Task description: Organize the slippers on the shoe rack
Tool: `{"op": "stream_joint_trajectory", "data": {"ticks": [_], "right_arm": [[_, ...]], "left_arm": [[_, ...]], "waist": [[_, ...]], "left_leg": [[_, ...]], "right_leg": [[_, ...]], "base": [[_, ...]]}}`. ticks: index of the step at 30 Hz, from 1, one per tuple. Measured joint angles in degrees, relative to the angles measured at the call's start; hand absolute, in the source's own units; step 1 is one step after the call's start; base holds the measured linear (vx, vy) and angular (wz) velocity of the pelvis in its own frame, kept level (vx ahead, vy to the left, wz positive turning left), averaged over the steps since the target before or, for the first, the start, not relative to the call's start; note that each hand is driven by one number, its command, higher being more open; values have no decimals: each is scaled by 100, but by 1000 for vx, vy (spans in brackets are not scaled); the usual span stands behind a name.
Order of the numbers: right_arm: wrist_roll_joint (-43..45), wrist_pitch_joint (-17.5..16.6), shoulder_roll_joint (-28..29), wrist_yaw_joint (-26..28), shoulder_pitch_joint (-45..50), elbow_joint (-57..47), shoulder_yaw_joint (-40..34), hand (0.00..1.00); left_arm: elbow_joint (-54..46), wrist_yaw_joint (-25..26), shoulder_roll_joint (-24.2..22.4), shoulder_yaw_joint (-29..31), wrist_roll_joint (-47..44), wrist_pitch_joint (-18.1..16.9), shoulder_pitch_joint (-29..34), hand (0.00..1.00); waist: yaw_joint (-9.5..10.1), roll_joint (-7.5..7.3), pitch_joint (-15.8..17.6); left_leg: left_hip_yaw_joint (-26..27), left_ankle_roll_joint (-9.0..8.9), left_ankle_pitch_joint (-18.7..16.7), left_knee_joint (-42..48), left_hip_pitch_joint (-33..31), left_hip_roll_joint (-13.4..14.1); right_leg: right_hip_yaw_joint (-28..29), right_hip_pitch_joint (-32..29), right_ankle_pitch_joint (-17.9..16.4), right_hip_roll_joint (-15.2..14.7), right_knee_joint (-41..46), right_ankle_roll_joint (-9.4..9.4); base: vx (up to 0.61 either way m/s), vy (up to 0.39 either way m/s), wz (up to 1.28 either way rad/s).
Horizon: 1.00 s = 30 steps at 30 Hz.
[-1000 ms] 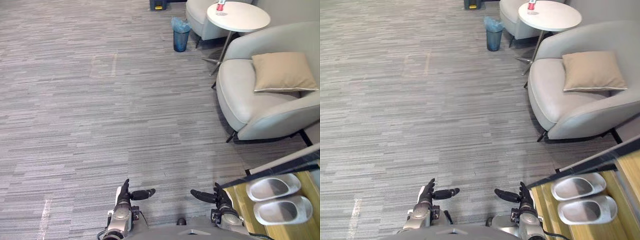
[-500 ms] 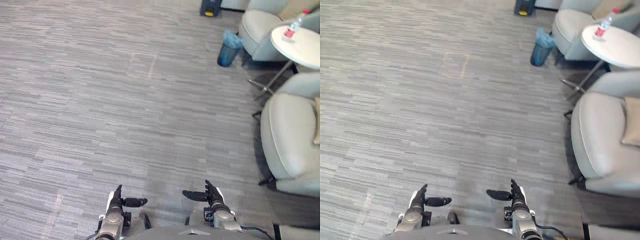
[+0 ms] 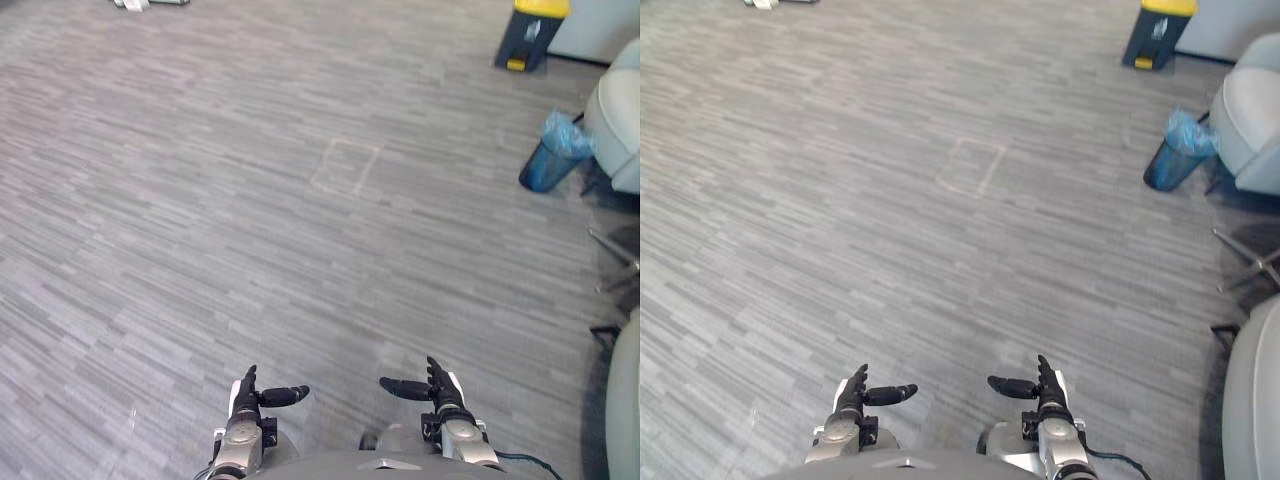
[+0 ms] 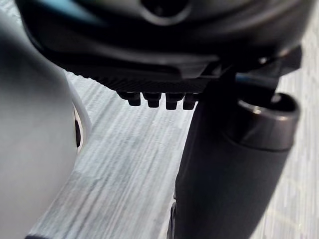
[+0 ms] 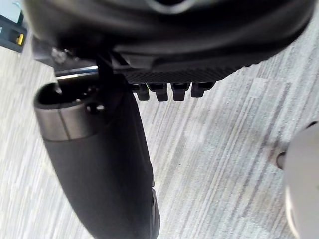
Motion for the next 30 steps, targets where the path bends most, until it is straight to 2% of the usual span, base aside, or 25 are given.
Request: {"op": "stream_joint_trajectory", "data": {"ticks": [1,2,3,4,5,8,10,11,12,13,14,15,16,17,18,19,20,21,22,24,25,26,28,29,30], "right_arm": [[-5,4,15,2,-15,27,-1,100],[-32,27,65,1,-26,87,-71,100],[-48,30,67,1,-25,106,-80,100],[-77,29,49,-8,-6,242,-112,100],[-88,46,35,-10,-29,460,-68,100],[-87,73,120,-6,-32,490,-58,100],[-182,69,207,4,-34,488,-54,100],[-179,69,198,0,-13,493,-57,100],[-185,65,107,-7,-5,528,-57,100],[-177,65,106,2,-94,531,-104,100],[-178,66,108,16,-162,545,-153,100],[-180,65,95,22,-181,538,-146,100],[-185,26,-6,27,-257,509,-51,100],[-187,-3,-47,37,-296,426,-34,100],[-181,-46,-55,36,-329,329,-45,100],[-178,-70,-55,37,-394,219,-20,100],[-187,-86,-67,32,-376,197,35,100],[-187,-123,-119,46,-414,229,44,100],[-215,-117,-177,34,-518,252,57,100],[-243,-106,-164,23,-627,260,-9,100],[-243,-20,-132,25,-551,319,-90,100],[-167,46,-117,23,-408,281,-153,100],[-220,96,-23,21,-202,82,-146,100],[-233,104,-50,21,-184,72,-76,100],[-232,111,-36,16,-162,71,-46,100]], "left_arm": [[2,0,9,28,1,-17,-6,100],[-5,-9,42,27,27,-28,-73,100],[-6,-11,46,22,29,-29,-85,100],[9,-13,59,-4,28,-18,-131,100],[64,-8,135,-48,54,-24,-154,100],[181,-3,335,-160,82,-15,-183,100],[345,-30,462,-82,51,48,-152,100],[361,-11,492,-118,77,48,-120,100],[382,-5,483,-337,91,47,-35,100],[464,-27,526,-555,124,46,-102,100],[611,-22,537,-684,122,94,-161,100],[642,-19,528,-710,113,126,-167,100],[649,-12,509,-803,109,159,-168,100],[649,-11,516,-889,85,157,-204,100],[649,-7,515,-886,78,156,-248,100],[648,-5,529,-883,79,154,-238,100],[638,-12,533,-884,88,148,-212,100],[712,-24,478,-876,94,153,-193,100],[721,-63,388,-889,110,138,-199,100],[683,-74,332,-878,131,96,-255,100],[688,-78,218,-842,139,101,-210,100],[659,-92,179,-771,149,103,-179,100],[427,-70,21,-336,182,102,-148,100],[274,-77,-32,-194,183,99,-120,100],[185,-74,-32,-129,184,101,-114,100]], "waist": [[16,5,-2],[95,-55,13],[97,-69,15],[119,-112,14],[175,-247,-58],[67,-362,-101],[125,-407,-134],[110,-418,-215],[46,-461,-323],[-30,-474,-264],[-93,-432,-224],[-102,-390,-198],[-142,-265,-123],[-163,-177,-71],[-176,-120,-37],[-242,-94,-20],[-302,-144,-47],[-372,-40,10],[-273,110,-22],[-199,11,81],[-240,26,84],[-260,3,75],[-243,12,100],[-209,37,111],[-184,39,101]], "left_leg": [[129,104,-63,-424,-179,-41],[125,138,-17,-1895,-536,-461],[87,151,33,-2131,-572,-552],[-144,255,638,-3187,-626,-972],[-281,488,1195,-3571,-482,-1338],[-318,567,958,-3449,-489,-1405],[-174,629,509,-2765,-485,-1234],[-122,610,291,-2829,-366,-1312],[-70,539,65,-3350,80,-1503],[-58,582,37,-3763,511,-1711],[-72,553,30,-4017,889,-1756],[-66,548,30,-4131,1067,-1753],[-53,541,33,-4428,1498,-1684],[-27,535,36,-4522,1734,-1576],[5,534,36,-4507,1902,-1435],[-7,468,18,-4517,2098,-1322],[-14,317,-10,-4529,2206,-1350],[-66,139,-108,-4580,2469,-1172],[-165,168,-83,-4621,2489,-1109],[-340,155,-56,-4630,2482,-1348],[-427,141,510,-4414,2448,-1416],[-312,120,564,-3904,2411,-1296],[-584,96,946,-1215,1499,-638],[-586,63,760,-28,920,-276],[-538,57,588,426,618,-156]], "right_leg": [[36,188,12,-18,-161,26],[75,460,23,-201,-427,111],[74,489,24,-240,-453,114],[105,618,9,-368,-563,258],[227,754,47,-565,-695,460],[325,759,386,-706,-673,805],[610,747,549,-695,-163,764],[681,563,543,-723,378,774],[709,-50,637,-969,1895,881],[763,-730,856,-1225,3375,993],[751,-1152,325,-1214,4124,687],[700,-1311,155,-1178,4283,589],[503,-1728,-214,-1022,4388,292],[282,-2114,-401,-835,4133,93],[85,-2552,-473,-641,3596,39],[78,-2994,-257,-438,2541,145],[117,-3020,252,-359,1632,202],[68,-2832,1084,-231,1391,-47],[100,-2793,1000,-76,1378,-120],[247,-2744,776,-130,1553,-223],[139,-2434,549,-155,1615,-247],[42,-2150,358,-180,1571,-207],[-66,-1320,64,-79,1085,-151],[-48,-954,48,28,804,-173],[-21,-679,47,46,585,-175]], "base": [[382,64,-26],[387,98,-21],[387,161,-20],[519,212,-23],[554,207,-18],[461,172,14],[423,187,-11],[395,198,-5],[605,271,3],[619,251,6],[633,199,6],[443,98,1],[564,82,2],[554,2,12],[687,-77,30],[727,-156,42],[631,-154,53],[796,-176,19],[644,-137,0],[538,-125,-13],[458,-123,22],[459,-143,46],[436,-148,24],[493,-119,-7],[312,-35,-13]]}}
